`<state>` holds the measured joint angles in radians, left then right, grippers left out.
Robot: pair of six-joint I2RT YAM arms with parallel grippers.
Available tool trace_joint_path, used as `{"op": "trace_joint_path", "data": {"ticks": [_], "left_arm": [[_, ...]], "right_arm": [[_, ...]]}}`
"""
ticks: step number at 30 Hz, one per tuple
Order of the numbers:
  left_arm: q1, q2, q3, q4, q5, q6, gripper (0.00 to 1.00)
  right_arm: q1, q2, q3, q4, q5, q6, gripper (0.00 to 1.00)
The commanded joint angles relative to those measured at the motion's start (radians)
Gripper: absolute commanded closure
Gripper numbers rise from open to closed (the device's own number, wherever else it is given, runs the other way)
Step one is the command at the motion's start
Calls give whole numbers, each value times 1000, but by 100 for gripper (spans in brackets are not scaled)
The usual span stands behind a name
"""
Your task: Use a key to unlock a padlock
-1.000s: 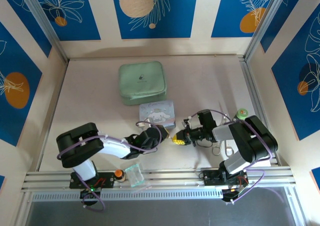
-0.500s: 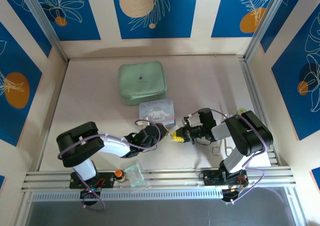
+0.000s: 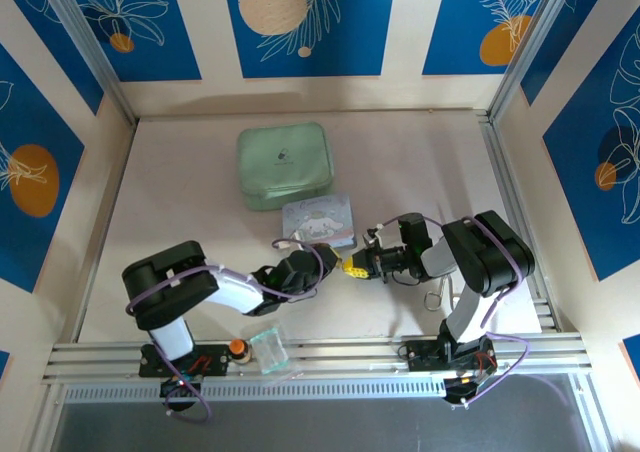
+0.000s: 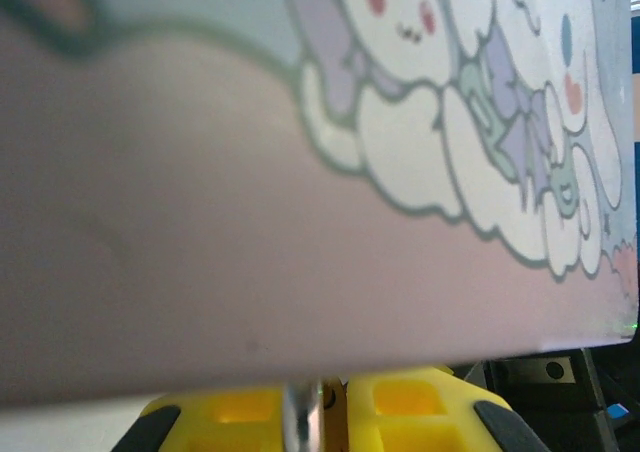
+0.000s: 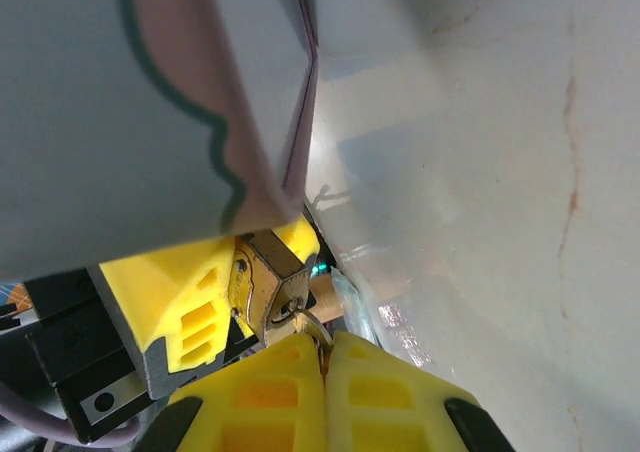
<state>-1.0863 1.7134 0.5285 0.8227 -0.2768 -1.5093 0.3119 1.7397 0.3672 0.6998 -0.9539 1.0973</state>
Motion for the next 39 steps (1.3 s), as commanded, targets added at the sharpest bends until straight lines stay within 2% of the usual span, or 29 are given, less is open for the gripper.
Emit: {"op": "trace_joint_path", "data": {"ticks": [1, 3, 9, 12, 15, 19, 21, 25, 29, 32, 35, 37, 39], "left_arm": [[-52, 46, 39, 18, 257, -80, 100], [-55, 51, 47, -7, 252, -77, 100], [-48, 26, 51, -126, 217, -65, 100], [-40, 25, 54, -134, 213, -60, 100], [-33, 17, 57, -148, 206, -61, 100], [-18, -7, 62, -224, 188, -45, 100], [-4, -15, 64, -256, 182, -36, 100], [18, -11, 72, -286, 184, -23, 100], [23, 8, 94, -289, 201, -13, 100], [23, 8, 96, -296, 197, -14, 100], [28, 10, 99, -307, 200, -12, 100], [29, 7, 103, -326, 199, -7, 100], [29, 1, 109, -359, 190, 6, 100]], "right_arm": [[38, -5, 26, 129, 80, 47, 100], [59, -25, 19, 134, 107, 60, 100], [31, -109, -41, 88, 171, 49, 83], [14, -123, -55, 74, 169, 42, 80], [6, -131, -70, 74, 171, 46, 72], [-2, -165, -95, 16, 193, 18, 66], [-2, -201, -108, -34, 214, -2, 60], [-3, -296, -126, -156, 262, -55, 59], [-8, -408, -110, -359, 322, -134, 58], [-7, -504, -95, -530, 414, -205, 57], [-3, -608, -84, -676, 533, -284, 44], [17, -669, -79, -734, 609, -312, 28], [65, -726, -66, -770, 688, -346, 25]]}}
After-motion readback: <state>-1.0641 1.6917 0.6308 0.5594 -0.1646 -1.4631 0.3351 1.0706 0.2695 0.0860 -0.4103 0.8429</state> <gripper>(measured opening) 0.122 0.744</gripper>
